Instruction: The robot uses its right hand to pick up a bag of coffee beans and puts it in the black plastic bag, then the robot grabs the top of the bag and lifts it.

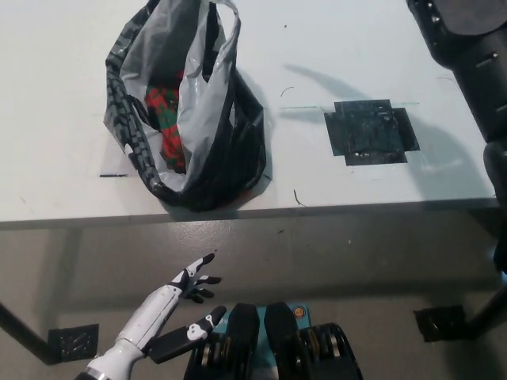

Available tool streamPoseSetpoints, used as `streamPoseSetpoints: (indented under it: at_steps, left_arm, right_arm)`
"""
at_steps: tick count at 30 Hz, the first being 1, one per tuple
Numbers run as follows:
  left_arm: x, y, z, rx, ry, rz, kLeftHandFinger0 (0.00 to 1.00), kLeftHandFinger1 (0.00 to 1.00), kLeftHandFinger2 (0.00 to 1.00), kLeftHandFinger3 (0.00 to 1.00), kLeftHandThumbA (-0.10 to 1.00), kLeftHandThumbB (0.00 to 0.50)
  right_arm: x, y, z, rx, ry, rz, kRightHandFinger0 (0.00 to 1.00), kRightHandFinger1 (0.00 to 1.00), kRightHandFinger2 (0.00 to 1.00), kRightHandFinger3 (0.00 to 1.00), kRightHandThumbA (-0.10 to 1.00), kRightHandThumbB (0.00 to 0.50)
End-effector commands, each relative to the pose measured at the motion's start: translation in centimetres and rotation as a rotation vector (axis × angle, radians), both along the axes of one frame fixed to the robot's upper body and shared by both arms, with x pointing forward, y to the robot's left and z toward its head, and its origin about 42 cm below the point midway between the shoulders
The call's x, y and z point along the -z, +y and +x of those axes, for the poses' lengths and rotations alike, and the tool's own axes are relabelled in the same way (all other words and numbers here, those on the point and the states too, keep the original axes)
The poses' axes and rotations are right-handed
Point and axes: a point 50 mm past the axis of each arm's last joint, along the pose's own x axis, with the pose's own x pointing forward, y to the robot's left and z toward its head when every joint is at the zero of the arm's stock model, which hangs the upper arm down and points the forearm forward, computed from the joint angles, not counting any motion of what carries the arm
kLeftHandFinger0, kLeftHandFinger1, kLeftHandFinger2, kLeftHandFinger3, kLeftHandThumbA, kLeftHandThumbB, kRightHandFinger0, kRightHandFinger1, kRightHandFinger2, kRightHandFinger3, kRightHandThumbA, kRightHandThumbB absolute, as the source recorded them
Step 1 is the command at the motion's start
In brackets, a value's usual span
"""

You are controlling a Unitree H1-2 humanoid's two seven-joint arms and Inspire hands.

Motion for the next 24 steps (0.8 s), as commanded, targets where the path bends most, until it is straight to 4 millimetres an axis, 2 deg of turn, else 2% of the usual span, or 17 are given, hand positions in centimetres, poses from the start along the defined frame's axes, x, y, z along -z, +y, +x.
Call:
streamPoseSetpoints:
  at_steps: [1,4,6,8,10,13,14,15,16,17,18,19,20,21,22,23,24]
  left_arm:
    - [-0.7,0.3,0.1,0.025,-0.023,0.014,0.70,0.70,0.79,1.00,0.60,0.188]
    - [-0.5,0.3,-0.1,0.026,-0.016,0.021,0.69,0.70,0.80,1.00,0.62,0.200]
    - [-0.3,0.3,-0.3,0.026,-0.009,0.024,0.69,0.69,0.80,1.00,0.63,0.205]
    - [-0.2,0.1,-0.3,0.027,-0.016,0.015,0.68,0.69,0.80,1.00,0.61,0.192]
    - [-0.3,0.2,-0.3,0.025,-0.018,0.009,0.67,0.68,0.79,1.00,0.59,0.198]
    - [-0.4,0.3,-0.2,0.013,-0.021,0.006,0.67,0.67,0.79,1.00,0.59,0.200]
    - [-0.5,0.4,-0.1,0.009,-0.019,0.002,0.67,0.68,0.79,1.00,0.58,0.198]
    - [-0.6,0.6,0.0,-0.001,-0.016,-0.005,0.68,0.69,0.81,1.00,0.56,0.197]
    - [-0.6,0.7,0.1,-0.004,-0.016,-0.007,0.68,0.69,0.81,1.00,0.56,0.197]
    - [-0.9,1.0,0.2,-0.011,-0.017,-0.004,0.73,0.74,0.86,1.00,0.59,0.198]
    - [-1.0,1.1,0.3,-0.014,-0.019,-0.009,0.76,0.77,0.89,1.00,0.61,0.202]
    - [-1.1,1.3,0.5,-0.017,-0.022,-0.019,0.80,0.80,0.91,1.00,0.63,0.204]
    - [-1.1,1.4,0.6,-0.020,-0.023,-0.026,0.82,0.81,0.92,1.00,0.65,0.204]
    - [-1.2,1.7,1.0,-0.030,-0.033,-0.043,0.89,0.91,1.00,1.00,0.74,0.216]
    - [-1.2,1.7,1.0,-0.030,-0.033,-0.043,0.89,0.91,1.00,1.00,0.74,0.216]
    - [-1.4,1.8,1.2,-0.039,-0.037,-0.049,0.96,1.00,1.00,1.00,0.81,0.223]
    - [-1.9,2.3,1.7,-0.065,-0.036,-0.065,1.00,1.00,1.00,1.00,0.88,0.257]
  right_arm:
    - [-1.6,-1.2,-0.5,-0.036,0.021,0.096,1.00,1.00,1.00,1.00,0.87,0.500]
    - [-0.8,-1.3,-0.6,-0.009,-0.059,0.051,1.00,1.00,1.00,1.00,0.92,0.500]
    - [-0.2,-1.6,-0.7,0.021,-0.072,0.071,1.00,1.00,1.00,1.00,0.96,0.500]
    - [-0.4,-2.1,-1.3,0.091,-0.145,0.119,1.00,1.00,1.00,1.00,1.00,0.500]
    - [-1.0,-2.8,-2.3,0.141,-0.260,0.135,1.00,1.00,1.00,1.00,1.00,0.493]
    - [-2.5,-4.5,-5.3,0.274,-0.489,0.166,1.00,1.00,1.00,1.00,1.00,0.500]
    - [-3.0,-5.2,-6.8,0.292,-0.563,0.195,1.00,1.00,1.00,1.00,1.00,0.466]
    - [-3.7,-6.8,-10.1,0.324,-0.712,0.238,1.00,1.00,1.00,1.00,1.00,0.470]
    - [-3.8,-7.1,-10.8,0.329,-0.741,0.245,1.00,1.00,1.00,1.00,1.00,0.470]
    - [-3.7,-8.6,-14.1,0.322,-0.843,0.267,1.00,1.00,1.00,1.00,1.00,0.473]
    - [-3.4,-9.6,-16.4,0.303,-0.895,0.288,1.00,1.00,1.00,1.00,1.00,0.487]
    - [-3.0,-10.5,-18.9,0.282,-0.937,0.320,1.00,1.00,1.00,1.00,1.00,0.475]
    - [-2.7,-10.9,-20.4,0.267,-0.958,0.340,1.00,1.00,1.00,1.00,1.00,0.477]
    - [-1.6,-11.9,-24.0,0.244,-1.004,0.365,1.00,1.00,1.00,1.00,1.00,0.479]
    - [-1.6,-11.9,-24.0,0.244,-1.004,0.365,1.00,1.00,1.00,1.00,1.00,0.479]
    - [-0.6,-12.6,-26.3,0.222,-1.032,0.374,1.00,1.00,1.00,1.00,1.00,0.491]
    - [1.6,-13.7,-31.0,0.167,-1.098,0.396,1.00,1.00,1.00,1.00,1.00,0.492]
